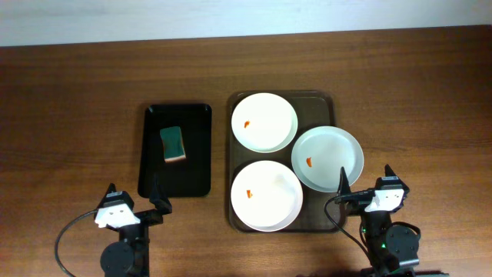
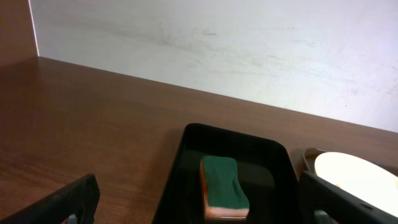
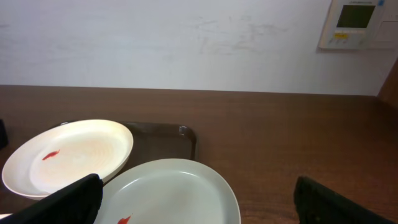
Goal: Clean dirty plates on tray and stack at the side
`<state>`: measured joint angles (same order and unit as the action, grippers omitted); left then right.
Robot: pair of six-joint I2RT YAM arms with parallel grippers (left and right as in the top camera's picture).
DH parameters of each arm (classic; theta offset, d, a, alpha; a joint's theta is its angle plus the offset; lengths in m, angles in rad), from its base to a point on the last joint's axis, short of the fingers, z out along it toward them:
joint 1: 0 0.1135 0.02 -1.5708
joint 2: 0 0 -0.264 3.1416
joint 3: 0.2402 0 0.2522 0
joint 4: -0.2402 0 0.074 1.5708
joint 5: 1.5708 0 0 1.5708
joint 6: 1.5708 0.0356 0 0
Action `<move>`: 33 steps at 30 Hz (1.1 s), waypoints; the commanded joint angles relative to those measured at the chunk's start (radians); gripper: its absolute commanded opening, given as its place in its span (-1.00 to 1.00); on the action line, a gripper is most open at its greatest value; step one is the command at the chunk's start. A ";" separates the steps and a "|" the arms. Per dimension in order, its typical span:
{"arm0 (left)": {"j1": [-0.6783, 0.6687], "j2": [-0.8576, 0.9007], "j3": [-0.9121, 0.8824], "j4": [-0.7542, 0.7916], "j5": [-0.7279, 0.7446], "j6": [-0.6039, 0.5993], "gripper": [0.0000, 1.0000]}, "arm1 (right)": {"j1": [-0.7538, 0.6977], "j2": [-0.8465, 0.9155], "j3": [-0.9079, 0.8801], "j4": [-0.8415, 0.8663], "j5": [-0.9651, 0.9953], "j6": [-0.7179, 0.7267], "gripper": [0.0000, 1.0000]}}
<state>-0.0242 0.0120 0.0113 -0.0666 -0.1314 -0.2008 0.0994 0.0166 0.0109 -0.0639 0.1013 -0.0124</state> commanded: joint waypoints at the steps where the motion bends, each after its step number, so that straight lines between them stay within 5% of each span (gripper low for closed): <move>1: -0.004 -0.004 -0.002 -0.003 -0.007 0.016 0.99 | 0.005 -0.004 -0.005 -0.008 0.008 -0.006 0.97; 25: -0.004 -0.004 -0.002 0.008 -0.004 0.015 0.99 | 0.005 -0.004 -0.005 0.029 0.008 -0.006 0.96; 28: -0.004 -0.004 0.006 0.105 0.195 0.016 0.99 | 0.005 -0.004 0.003 0.158 -0.201 -0.006 0.97; 30: -0.004 0.005 0.088 0.120 0.195 0.017 0.99 | 0.005 -0.002 0.104 0.193 -0.210 0.029 0.97; 33: -0.004 0.180 0.385 -0.030 0.188 0.043 0.99 | 0.005 0.135 0.382 0.011 -0.211 0.028 0.97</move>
<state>-0.0242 0.0551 0.1577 -0.0254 0.0322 -0.1974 0.0994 0.0597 0.2111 0.0288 -0.0845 0.0036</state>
